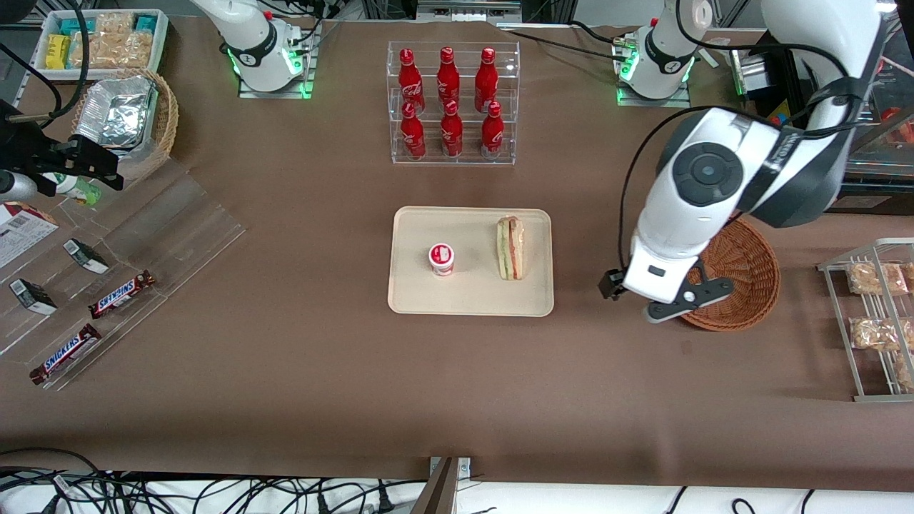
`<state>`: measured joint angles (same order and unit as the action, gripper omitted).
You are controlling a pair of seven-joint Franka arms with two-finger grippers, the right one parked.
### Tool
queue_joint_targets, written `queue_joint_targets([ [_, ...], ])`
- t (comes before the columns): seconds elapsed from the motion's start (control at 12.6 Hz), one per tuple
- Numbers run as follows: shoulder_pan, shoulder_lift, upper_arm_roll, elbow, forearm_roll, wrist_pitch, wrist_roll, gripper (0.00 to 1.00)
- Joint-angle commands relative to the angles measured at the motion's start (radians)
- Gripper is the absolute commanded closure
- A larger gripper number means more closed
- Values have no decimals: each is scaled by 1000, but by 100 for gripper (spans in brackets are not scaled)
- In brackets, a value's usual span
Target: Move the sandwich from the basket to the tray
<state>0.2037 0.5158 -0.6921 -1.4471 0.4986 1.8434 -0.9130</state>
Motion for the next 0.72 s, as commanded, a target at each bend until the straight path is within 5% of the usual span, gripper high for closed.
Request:
queue_joint_targets([
  [0.0, 49, -51, -9, 19, -47, -80, 110, 0],
  [0.4, 181, -63, -7, 157, -182, -269, 558, 0],
  [0.64, 214, -77, -7, 159, -192, -292, 620, 0],
])
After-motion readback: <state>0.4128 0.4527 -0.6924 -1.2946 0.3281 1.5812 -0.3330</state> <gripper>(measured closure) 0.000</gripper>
